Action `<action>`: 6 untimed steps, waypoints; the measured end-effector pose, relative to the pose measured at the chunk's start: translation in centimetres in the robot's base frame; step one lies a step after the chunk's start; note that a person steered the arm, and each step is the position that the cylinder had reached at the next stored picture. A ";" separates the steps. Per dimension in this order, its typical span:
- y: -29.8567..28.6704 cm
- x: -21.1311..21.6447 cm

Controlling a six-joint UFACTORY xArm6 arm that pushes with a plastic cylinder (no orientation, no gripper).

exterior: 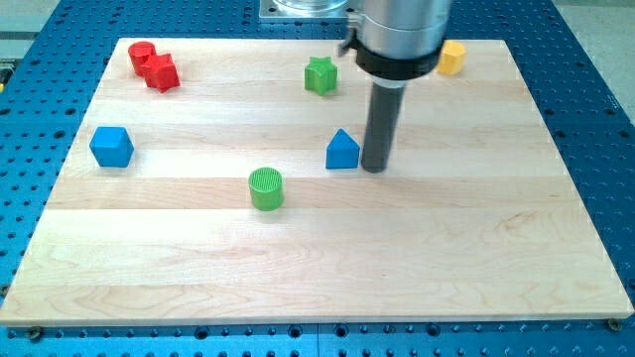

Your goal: Slide the blue triangle into the blue cube

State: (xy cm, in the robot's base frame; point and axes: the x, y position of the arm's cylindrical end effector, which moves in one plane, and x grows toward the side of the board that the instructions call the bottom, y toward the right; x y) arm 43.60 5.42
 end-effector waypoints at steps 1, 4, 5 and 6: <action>-5.6 -0.5; -12.0 -3.0; -18.3 -3.0; -22.5 -3.0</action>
